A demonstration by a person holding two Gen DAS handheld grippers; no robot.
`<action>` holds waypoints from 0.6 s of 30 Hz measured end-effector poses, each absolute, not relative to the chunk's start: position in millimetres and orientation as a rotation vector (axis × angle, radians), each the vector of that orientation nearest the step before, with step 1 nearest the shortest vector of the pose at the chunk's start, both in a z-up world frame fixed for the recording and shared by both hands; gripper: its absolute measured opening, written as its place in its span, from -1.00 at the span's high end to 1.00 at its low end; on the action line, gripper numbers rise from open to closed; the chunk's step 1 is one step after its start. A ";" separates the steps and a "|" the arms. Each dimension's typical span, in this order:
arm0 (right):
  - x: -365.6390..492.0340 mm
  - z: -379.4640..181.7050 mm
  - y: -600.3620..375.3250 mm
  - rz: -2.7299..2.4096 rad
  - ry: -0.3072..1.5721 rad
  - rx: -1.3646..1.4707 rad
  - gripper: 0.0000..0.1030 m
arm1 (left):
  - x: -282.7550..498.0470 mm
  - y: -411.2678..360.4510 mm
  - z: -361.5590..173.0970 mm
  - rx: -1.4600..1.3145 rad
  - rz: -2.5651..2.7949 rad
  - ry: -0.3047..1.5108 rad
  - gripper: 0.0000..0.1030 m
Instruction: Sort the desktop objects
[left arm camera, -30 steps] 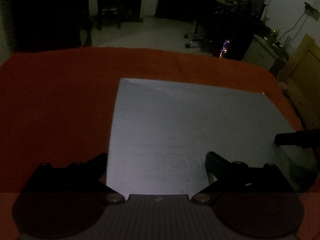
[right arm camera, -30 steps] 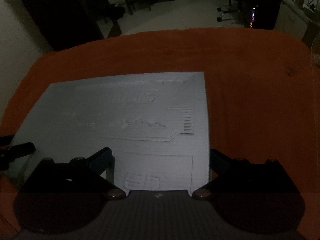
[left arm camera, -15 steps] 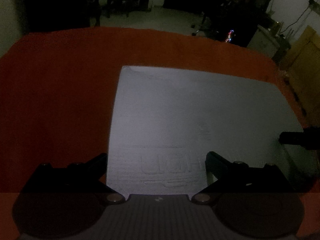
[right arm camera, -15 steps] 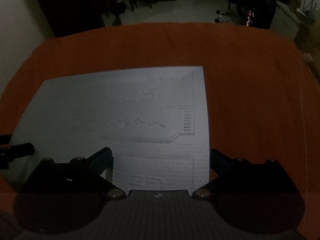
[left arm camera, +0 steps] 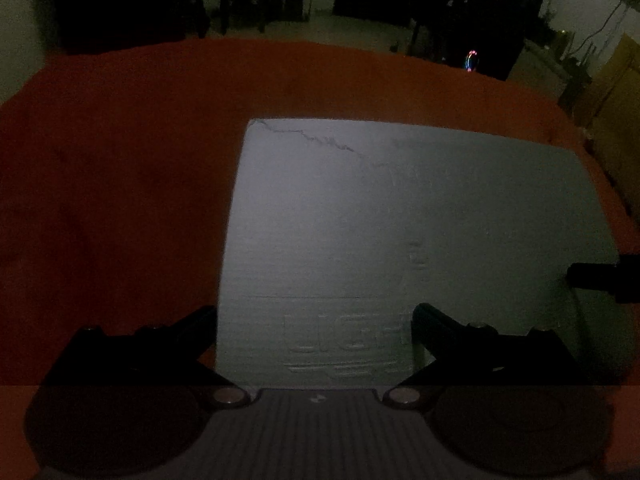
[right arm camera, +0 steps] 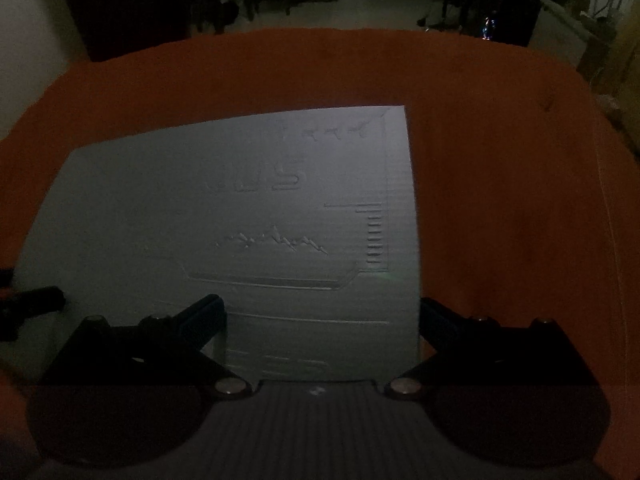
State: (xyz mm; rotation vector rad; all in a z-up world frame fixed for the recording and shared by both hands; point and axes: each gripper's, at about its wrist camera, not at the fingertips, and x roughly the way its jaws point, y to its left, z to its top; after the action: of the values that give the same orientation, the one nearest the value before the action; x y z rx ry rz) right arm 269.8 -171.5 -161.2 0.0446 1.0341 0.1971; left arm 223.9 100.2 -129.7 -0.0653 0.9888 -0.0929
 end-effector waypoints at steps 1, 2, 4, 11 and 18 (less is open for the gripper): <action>263.6 -160.2 -171.0 0.198 1.024 0.049 -1.00 | 221.5 102.4 -127.7 -0.061 -0.100 0.976 -1.00; 258.5 -158.7 -171.3 0.199 1.013 0.054 -1.00 | 218.1 103.4 -125.7 -0.051 -0.107 0.962 -0.99; 255.5 -157.9 -172.1 0.205 1.004 0.055 -1.00 | 213.4 104.3 -122.1 -0.013 -0.117 0.933 -0.99; 251.2 -155.7 -175.3 0.219 0.982 0.012 -1.00 | 213.4 113.5 -116.8 -0.028 -0.092 0.906 -0.99; 249.0 -158.4 -175.6 0.201 0.972 0.027 -1.00 | 207.3 132.5 -128.6 -0.160 -0.068 0.917 -0.99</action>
State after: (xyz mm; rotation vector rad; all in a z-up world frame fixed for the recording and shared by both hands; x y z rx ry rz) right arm 249.0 -175.6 -158.4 0.0273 0.9722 0.2006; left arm 207.3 132.5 -128.6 -0.1596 0.9169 -0.0680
